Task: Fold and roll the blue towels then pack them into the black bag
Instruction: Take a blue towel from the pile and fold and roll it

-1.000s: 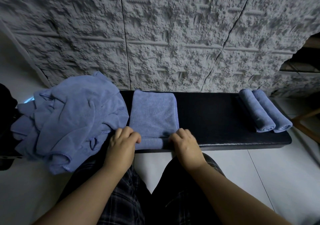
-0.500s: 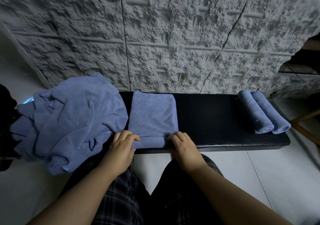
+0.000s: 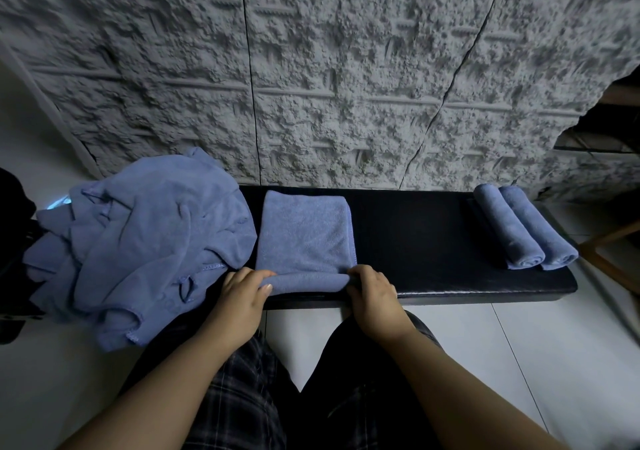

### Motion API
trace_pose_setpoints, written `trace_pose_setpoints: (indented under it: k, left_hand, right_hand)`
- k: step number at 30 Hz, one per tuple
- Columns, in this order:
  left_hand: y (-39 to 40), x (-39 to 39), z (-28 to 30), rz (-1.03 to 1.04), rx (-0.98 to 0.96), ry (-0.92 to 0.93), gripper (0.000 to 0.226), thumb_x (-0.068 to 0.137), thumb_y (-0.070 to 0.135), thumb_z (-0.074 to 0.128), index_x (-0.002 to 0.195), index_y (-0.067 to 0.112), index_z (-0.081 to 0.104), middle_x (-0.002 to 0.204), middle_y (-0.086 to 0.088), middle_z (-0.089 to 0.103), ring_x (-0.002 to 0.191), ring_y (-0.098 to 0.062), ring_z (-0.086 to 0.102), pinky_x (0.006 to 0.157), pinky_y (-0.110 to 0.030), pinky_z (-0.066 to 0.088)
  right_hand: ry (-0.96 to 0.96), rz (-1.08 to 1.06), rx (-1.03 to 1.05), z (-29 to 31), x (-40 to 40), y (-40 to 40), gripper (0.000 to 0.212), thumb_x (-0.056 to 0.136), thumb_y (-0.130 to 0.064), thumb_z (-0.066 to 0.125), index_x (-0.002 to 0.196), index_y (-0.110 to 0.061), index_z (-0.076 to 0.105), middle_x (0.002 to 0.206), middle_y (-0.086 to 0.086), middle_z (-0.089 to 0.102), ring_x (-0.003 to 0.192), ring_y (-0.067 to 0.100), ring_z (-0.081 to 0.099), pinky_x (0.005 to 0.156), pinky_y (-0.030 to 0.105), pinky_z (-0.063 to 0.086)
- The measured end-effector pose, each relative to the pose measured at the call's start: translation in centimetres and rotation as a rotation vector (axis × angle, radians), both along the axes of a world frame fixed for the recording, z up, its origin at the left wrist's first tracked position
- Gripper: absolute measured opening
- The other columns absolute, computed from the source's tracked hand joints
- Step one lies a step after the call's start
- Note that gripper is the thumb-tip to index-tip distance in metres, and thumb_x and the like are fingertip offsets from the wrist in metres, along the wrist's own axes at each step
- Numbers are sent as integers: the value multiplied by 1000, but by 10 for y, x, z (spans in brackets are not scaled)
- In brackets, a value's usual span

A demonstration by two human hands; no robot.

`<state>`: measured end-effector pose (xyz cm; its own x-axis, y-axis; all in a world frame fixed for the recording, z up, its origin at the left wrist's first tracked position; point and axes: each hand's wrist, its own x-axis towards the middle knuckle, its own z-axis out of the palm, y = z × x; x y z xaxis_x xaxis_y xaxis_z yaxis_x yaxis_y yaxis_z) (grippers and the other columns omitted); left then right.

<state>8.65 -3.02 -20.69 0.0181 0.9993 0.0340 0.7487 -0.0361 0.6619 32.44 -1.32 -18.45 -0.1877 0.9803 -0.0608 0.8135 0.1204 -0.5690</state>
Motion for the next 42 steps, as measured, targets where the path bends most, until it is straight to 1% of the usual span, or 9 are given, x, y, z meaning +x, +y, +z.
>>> trace_pose_setpoints:
  k: [6,12,16,17,20,25,33,37,42]
  left_hand:
    - [-4,5,3,6,-21,-30,29,98,18,40,119,16,59,100,6,50,101,-14,39,90,-23,30]
    - [-3,7,8,44,101,198,46,90,38,27,94,14,66,76,-3,58,81,-26,50,70,-39,49]
    - [-2,10,14,95,200,305,5,83,19,61,80,16,61,82,-4,53,78,-27,51,63,-38,50]
    - [-1,10,16,96,217,296,13,77,9,68,79,16,57,85,-3,52,79,-26,49,63,-37,49]
    - [3,12,12,-28,303,271,43,63,-12,61,83,25,48,89,5,46,82,-18,40,64,-35,45]
    - [-4,23,18,-179,378,361,37,63,11,28,87,26,51,86,8,47,83,-15,42,65,-32,46]
    - [-5,27,9,-214,385,508,48,61,11,66,105,18,49,100,2,55,91,-19,52,76,-31,50]
    - [-3,25,8,-235,383,563,56,69,12,63,122,25,51,99,1,58,85,-22,56,71,-35,53]
    - [-3,28,4,-241,359,564,65,63,5,68,126,18,58,111,-4,60,98,-23,56,81,-36,50]
  right_hand:
    - [52,-59,-101,10,-2,-3,12,99,-19,37,103,-15,48,94,-5,48,92,17,42,83,29,32]
    - [-5,-124,-71,10,-8,2,20,99,-22,35,103,-11,51,96,1,56,89,20,42,84,34,35]
    - [-111,-145,-10,-1,-8,3,21,98,-28,40,107,-15,54,106,0,57,94,18,39,82,32,30]
    - [-149,-154,24,-3,-7,4,22,97,-29,43,110,-16,55,108,0,55,98,20,40,83,32,30]
    - [-149,-138,230,-4,-4,5,21,90,-26,49,107,-16,56,107,2,54,98,23,44,80,36,38]
    - [-171,258,329,-7,-8,4,44,81,-14,44,124,-17,54,123,1,58,111,18,50,91,29,40]
    - [-335,199,307,-14,-17,6,53,78,-12,33,125,-8,58,115,7,67,108,25,63,96,39,46]
    - [-293,291,392,-8,-14,1,50,86,-12,33,135,-16,42,133,4,56,127,24,49,108,38,31]
    - [-307,406,370,-11,-14,2,56,81,-8,30,131,-7,54,137,7,53,129,23,47,108,42,30]
